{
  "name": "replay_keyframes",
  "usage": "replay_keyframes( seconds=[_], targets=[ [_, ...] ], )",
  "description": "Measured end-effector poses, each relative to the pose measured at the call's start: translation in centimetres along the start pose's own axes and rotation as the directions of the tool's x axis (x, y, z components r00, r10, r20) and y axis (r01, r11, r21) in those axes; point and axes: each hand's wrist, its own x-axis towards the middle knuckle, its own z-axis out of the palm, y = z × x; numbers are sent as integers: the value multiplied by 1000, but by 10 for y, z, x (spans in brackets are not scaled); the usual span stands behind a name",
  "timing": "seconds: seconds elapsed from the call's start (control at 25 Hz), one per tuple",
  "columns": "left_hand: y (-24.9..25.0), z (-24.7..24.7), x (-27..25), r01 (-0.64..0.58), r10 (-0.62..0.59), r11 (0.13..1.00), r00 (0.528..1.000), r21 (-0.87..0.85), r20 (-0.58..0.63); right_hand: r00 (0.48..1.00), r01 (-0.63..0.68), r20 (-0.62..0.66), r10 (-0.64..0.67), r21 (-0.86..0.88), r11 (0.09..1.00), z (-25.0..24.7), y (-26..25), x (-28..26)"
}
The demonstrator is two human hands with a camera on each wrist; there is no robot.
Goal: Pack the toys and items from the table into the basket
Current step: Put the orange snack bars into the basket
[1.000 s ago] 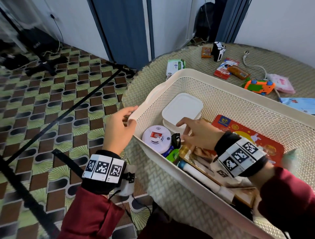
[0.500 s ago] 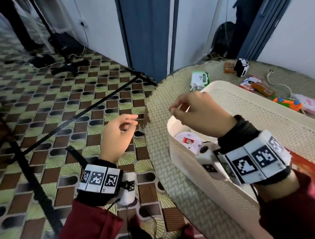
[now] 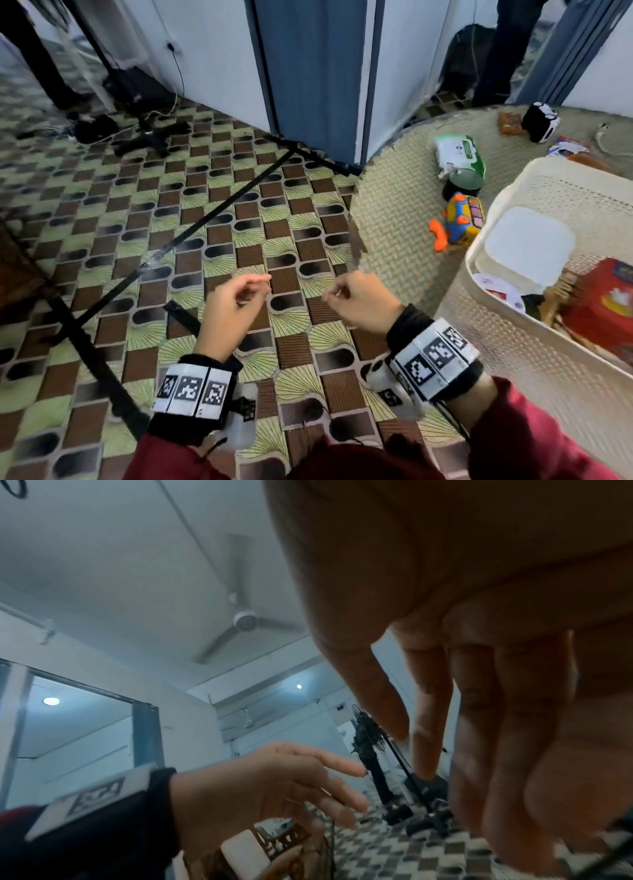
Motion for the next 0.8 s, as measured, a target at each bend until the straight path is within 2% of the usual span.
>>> replay_keyframes(
  seconds=[0.2, 0.4, 0.56, 0.68, 0.8],
  targets=[
    [-26, -3, 24, 90, -86, 996, 990, -27, 109, 987, -157, 29, 156, 63, 986, 12, 28, 33],
    [-50, -1, 77, 129, -125, 992, 977, -11, 175, 958, -272, -51, 281, 141, 952, -1, 63, 86],
    [-67, -2, 152, 136, -140, 990, 965, 36, 223, 918, -342, -118, 378, 244, 907, -23, 86, 145],
    [-71, 0, 222, 126, -142, 989, 953, 73, 268, 860, -405, -165, 484, 358, 841, -43, 102, 190],
    [-67, 7, 291, 88, -117, 990, 947, 109, 300, 819, -438, -231, 525, 339, 833, -62, 116, 227]
  ],
)
